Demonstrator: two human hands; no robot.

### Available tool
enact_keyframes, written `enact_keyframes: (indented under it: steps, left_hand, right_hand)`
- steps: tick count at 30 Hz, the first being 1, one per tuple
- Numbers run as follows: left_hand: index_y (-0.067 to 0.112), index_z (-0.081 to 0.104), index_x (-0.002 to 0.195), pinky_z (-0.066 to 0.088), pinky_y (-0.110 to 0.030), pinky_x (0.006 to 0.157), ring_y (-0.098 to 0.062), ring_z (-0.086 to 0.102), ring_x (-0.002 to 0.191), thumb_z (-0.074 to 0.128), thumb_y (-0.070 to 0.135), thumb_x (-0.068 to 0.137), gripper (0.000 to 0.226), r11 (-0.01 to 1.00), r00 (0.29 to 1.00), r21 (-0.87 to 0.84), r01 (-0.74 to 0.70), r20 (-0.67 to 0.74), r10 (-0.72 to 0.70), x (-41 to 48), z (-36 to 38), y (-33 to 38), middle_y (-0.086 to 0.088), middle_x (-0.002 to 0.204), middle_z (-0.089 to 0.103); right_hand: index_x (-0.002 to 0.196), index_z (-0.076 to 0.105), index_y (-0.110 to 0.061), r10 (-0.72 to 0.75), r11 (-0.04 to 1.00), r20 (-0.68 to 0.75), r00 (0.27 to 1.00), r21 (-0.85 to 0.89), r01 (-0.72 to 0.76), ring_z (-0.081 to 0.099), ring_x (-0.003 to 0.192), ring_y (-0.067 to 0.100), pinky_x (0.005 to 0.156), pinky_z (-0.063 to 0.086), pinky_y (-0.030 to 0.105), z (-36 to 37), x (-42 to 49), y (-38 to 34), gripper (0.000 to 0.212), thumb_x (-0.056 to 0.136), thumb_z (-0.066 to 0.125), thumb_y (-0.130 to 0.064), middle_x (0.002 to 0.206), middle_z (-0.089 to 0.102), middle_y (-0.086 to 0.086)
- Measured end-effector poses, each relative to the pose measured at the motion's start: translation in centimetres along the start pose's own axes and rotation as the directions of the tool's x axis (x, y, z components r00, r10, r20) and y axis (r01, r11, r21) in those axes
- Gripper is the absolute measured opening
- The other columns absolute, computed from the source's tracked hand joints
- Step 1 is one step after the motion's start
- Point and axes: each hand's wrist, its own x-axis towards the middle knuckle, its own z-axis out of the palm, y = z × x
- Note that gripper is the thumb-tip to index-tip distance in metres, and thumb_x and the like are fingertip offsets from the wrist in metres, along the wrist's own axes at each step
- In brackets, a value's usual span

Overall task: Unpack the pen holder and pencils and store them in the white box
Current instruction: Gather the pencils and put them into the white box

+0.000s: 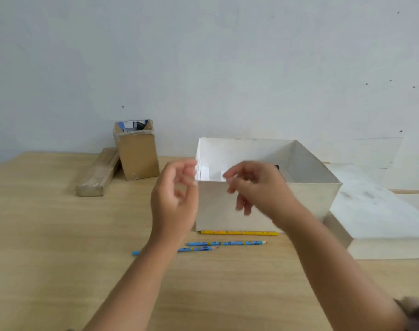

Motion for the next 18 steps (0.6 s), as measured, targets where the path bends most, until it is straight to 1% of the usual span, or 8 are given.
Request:
enact_keyframes:
  steps: [2,4,6,8,12,15,16,18]
  left_hand:
    - [0.042,0.055,0.088,0.042,-0.018,0.063,-0.001,0.056,0.075,0.052,0.010,0.075,0.035,0.982,0.990,0.124,0.140,-0.006,-0.140,-2.2,-1.9,-2.6,0.014,0.086,0.060]
    - [0.043,0.055,0.085,0.044,-0.025,0.070,-0.006,0.058,0.081,0.058,0.008,0.074,0.037,0.921,0.962,0.314,0.232,0.064,-0.265,-4.0,-3.3,-5.1,0.014,0.089,0.063]
    - [0.038,0.060,0.093,0.045,-0.027,0.080,-0.012,0.060,0.094,0.063,0.007,0.074,0.037,0.834,0.931,0.516,0.194,0.170,-0.322,-5.8,-4.2,-6.8,0.014,0.097,0.065]
    - [0.029,0.066,0.102,0.044,-0.029,0.084,-0.018,0.060,0.100,0.065,0.014,0.074,0.031,0.750,0.930,0.659,0.064,0.232,-0.284,-7.0,-4.6,-7.9,0.008,0.101,0.067]
    - [0.028,0.073,0.085,0.051,-0.035,0.072,-0.024,0.060,0.084,0.065,0.008,0.075,0.023,0.700,0.927,0.709,-0.086,0.315,-0.205,-7.8,-4.4,-8.2,0.004,0.083,0.067]
    - [0.026,0.071,0.073,0.052,-0.036,0.063,-0.028,0.060,0.072,0.065,0.003,0.070,0.024,0.713,0.944,0.692,-0.113,0.299,-0.141,-7.9,-4.5,-8.6,0.003,0.074,0.064]
    - [0.025,0.070,0.074,0.052,-0.037,0.062,-0.027,0.059,0.072,0.062,0.005,0.071,0.022,0.731,0.953,0.675,-0.101,0.277,-0.124,-8.0,-4.5,-8.5,0.003,0.075,0.064]
    - [0.024,0.069,0.079,0.050,-0.036,0.064,-0.024,0.057,0.075,0.056,0.007,0.075,0.022,0.788,0.970,0.612,-0.069,0.227,-0.091,-8.0,-4.3,-8.1,0.004,0.079,0.063]
  right_hand:
    - [0.079,0.068,-0.022,0.023,0.982,0.076,0.997,-0.189,-0.008,0.057,0.044,0.012,0.040,0.044,0.020,2.6,-1.3,2.1,0.016,0.085,0.058,-0.010,0.067,0.066,-0.001]
    - [0.088,0.072,-0.028,0.041,0.883,0.117,0.992,-0.470,0.019,0.062,0.064,0.007,0.057,0.045,0.015,5.2,-2.0,4.6,0.016,0.084,0.058,-0.019,0.080,0.070,-0.006]
    - [0.101,0.068,-0.031,0.077,0.745,0.124,0.989,-0.666,0.025,0.062,0.093,0.013,0.073,0.042,0.025,7.3,-2.8,6.6,0.021,0.085,0.056,-0.026,0.101,0.067,-0.005]
    - [0.109,0.063,-0.030,0.092,0.679,0.117,0.989,-0.734,0.023,0.057,0.104,0.021,0.075,0.041,0.030,9.0,-3.7,7.9,0.025,0.087,0.052,-0.028,0.112,0.058,-0.001]
    - [0.110,0.061,-0.026,0.025,0.633,0.066,0.998,-0.773,0.036,0.050,0.110,0.023,0.069,0.036,0.030,10.4,-4.9,8.7,0.023,0.090,0.049,-0.030,0.116,0.051,0.001]
    - [0.113,0.057,-0.027,-0.020,0.709,-0.030,0.999,-0.705,-0.007,0.051,0.104,0.017,0.068,0.036,0.028,10.3,-5.3,9.3,0.030,0.084,0.059,-0.037,0.111,0.051,-0.003]
    - [0.112,0.055,-0.027,-0.015,0.786,-0.097,0.995,-0.617,-0.048,0.053,0.095,0.013,0.068,0.038,0.027,10.2,-5.4,9.4,0.034,0.081,0.063,-0.039,0.105,0.051,-0.005]
    - [0.103,0.054,-0.026,0.099,0.964,-0.153,0.983,-0.229,-0.132,0.049,0.072,0.009,0.062,0.039,0.022,9.6,-5.8,9.3,0.033,0.076,0.073,-0.033,0.091,0.053,-0.007]
